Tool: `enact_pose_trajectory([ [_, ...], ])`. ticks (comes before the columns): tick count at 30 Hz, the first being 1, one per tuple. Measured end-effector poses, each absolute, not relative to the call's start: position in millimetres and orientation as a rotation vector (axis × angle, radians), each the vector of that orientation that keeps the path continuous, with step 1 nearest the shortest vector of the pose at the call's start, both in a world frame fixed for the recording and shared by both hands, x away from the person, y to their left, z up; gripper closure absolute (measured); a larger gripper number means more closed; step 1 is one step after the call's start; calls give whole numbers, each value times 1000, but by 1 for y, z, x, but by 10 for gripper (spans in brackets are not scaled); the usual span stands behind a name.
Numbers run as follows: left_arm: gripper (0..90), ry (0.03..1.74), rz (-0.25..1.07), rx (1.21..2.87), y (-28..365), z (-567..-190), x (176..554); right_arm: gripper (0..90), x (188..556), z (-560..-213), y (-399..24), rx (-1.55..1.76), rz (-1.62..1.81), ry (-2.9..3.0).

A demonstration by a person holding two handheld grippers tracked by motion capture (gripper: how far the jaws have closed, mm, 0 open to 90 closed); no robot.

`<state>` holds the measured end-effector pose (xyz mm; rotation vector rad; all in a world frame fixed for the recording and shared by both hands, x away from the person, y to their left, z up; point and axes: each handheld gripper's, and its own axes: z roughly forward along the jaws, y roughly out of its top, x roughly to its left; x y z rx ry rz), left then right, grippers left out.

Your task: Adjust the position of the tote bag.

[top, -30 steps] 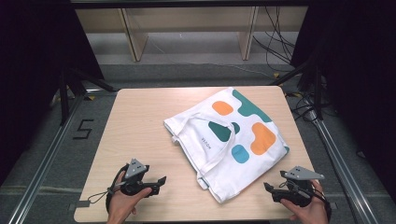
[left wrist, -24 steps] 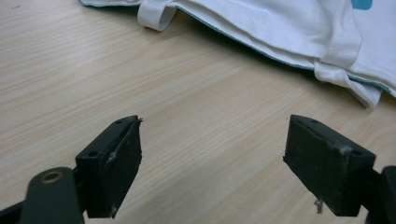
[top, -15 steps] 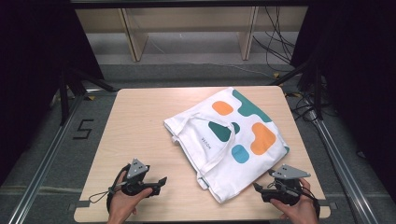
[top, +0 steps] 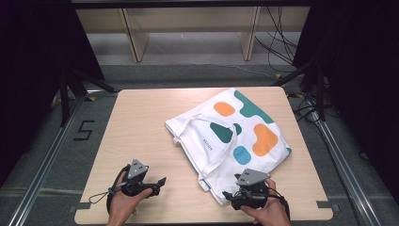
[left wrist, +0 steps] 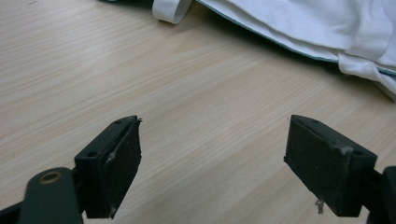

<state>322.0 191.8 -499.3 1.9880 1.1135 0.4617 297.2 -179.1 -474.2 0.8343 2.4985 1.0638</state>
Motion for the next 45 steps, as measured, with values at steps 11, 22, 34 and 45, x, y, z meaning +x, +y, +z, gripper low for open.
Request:
enact_pose_trajectory([
  [11,169,1119,457,1983,192,-500,322,543,291,-489,-146,670,895,2593],
  [22,160,1132,475,1967,195,-499,322,768,265,-483,-192,659,750,2521],
  [34,302,1101,491,2003,182,-505,344,855,269,-476,-294,807,788,2358],
  [45,277,965,592,2152,142,-512,370,851,279,-476,-321,851,792,2310],
])
